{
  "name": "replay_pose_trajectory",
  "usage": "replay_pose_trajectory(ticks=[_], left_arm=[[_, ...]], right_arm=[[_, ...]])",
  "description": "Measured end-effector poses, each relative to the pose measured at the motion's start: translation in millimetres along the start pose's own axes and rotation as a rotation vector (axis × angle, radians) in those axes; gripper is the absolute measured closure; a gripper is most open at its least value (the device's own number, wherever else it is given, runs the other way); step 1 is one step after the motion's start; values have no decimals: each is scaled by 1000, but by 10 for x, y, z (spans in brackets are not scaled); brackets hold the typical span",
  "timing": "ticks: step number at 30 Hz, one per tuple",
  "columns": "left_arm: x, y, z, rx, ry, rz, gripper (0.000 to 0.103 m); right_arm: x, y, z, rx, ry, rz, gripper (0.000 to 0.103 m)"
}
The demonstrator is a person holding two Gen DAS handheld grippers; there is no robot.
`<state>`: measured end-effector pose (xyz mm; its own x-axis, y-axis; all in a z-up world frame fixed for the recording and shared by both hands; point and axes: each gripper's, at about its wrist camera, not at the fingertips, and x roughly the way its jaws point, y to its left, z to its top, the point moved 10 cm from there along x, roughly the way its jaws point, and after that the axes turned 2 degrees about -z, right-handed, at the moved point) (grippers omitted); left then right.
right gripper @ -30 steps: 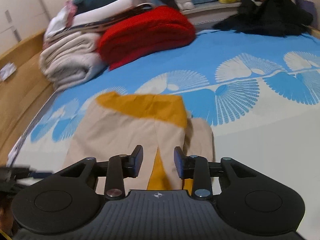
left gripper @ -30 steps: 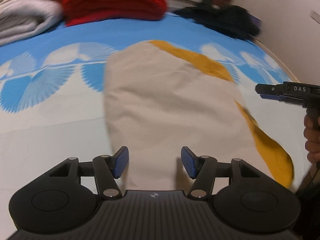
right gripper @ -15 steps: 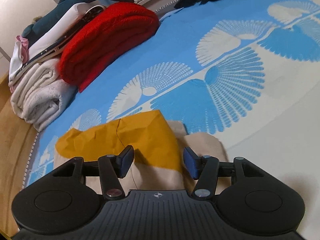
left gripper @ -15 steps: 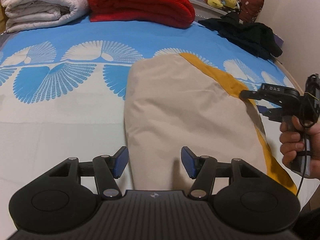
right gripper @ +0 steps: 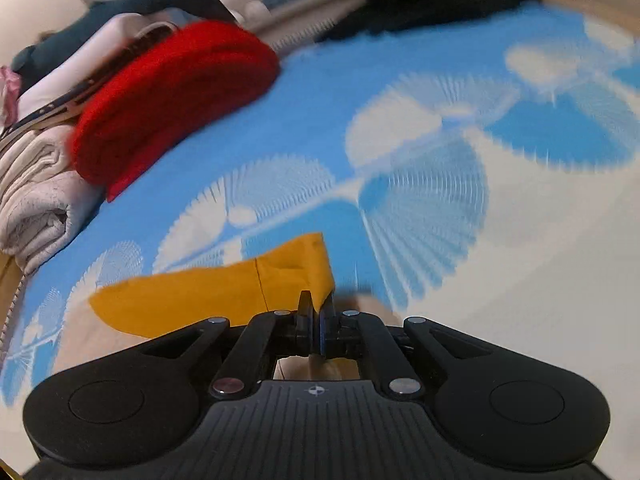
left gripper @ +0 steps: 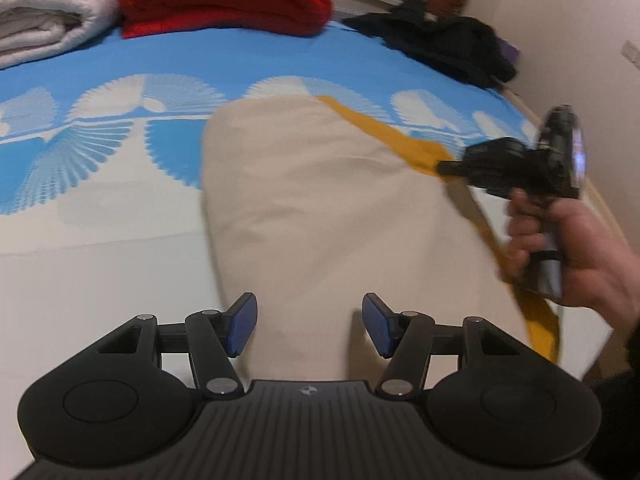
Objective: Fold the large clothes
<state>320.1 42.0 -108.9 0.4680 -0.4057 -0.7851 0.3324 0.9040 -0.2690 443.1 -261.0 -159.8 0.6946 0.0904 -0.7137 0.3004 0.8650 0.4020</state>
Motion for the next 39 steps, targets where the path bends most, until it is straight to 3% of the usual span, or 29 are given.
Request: replay_pose_trajectory(ticks=[3,5,6,10,12,15,18,20,23,26,27,29,30,33,36,37,39], left_arm=[[30,-101,-155,75,62,-43,39],[151,-38,-343,165,139,47,33],[174,11,-389,155,158,65,33],[-23,-30,-267,77,82,-42,34],[-88,-72,-258,75,73,-60,34],[-87,-130,-357,117,108,-33,34],[-5,-135,-497,128,153,-11,34],[37,-103,-563,111,166,18,33],[-64,-146,-515,94,112,33,34],[-166,-294,-556,126,73,12,34],[-105,-300,-657,141,113,31,34],[-1,-263,-836,176,175,110,21],[-8,-272,-854,181,171,130,20],[-259,-375,-736,189,56,178,19],[-713,-477,-610,121,-131,197,8],[-855,-498,-607,84,-176,199,1],[-1099,-572,-629,44,-241,213,0]], right_arm=[[-10,71,-8,-36,-2,-29,93],[-86,58,21,-46,1,-29,88],[-156,49,30,-50,-2,-25,88],[-603,143,93,-175,-54,-7,84],[-902,239,48,-251,-74,33,84],[-1310,340,-219,-311,-35,147,84],[-1588,337,-669,-386,28,185,84],[-1636,265,-973,-465,73,149,84],[-1540,-42,-1373,-546,159,1,85],[-1626,-218,-1452,-563,128,-91,85],[-1667,-262,-1472,-567,124,-114,85],[-1674,-366,-1523,-561,157,-153,85],[-1696,-408,-1565,-551,177,-167,85],[-1928,-384,-1483,-541,107,-198,85],[-2356,-182,-1344,-561,-42,-151,85],[-2508,-132,-1320,-566,-84,-134,84],[-2788,-63,-1288,-566,-157,-100,82]])
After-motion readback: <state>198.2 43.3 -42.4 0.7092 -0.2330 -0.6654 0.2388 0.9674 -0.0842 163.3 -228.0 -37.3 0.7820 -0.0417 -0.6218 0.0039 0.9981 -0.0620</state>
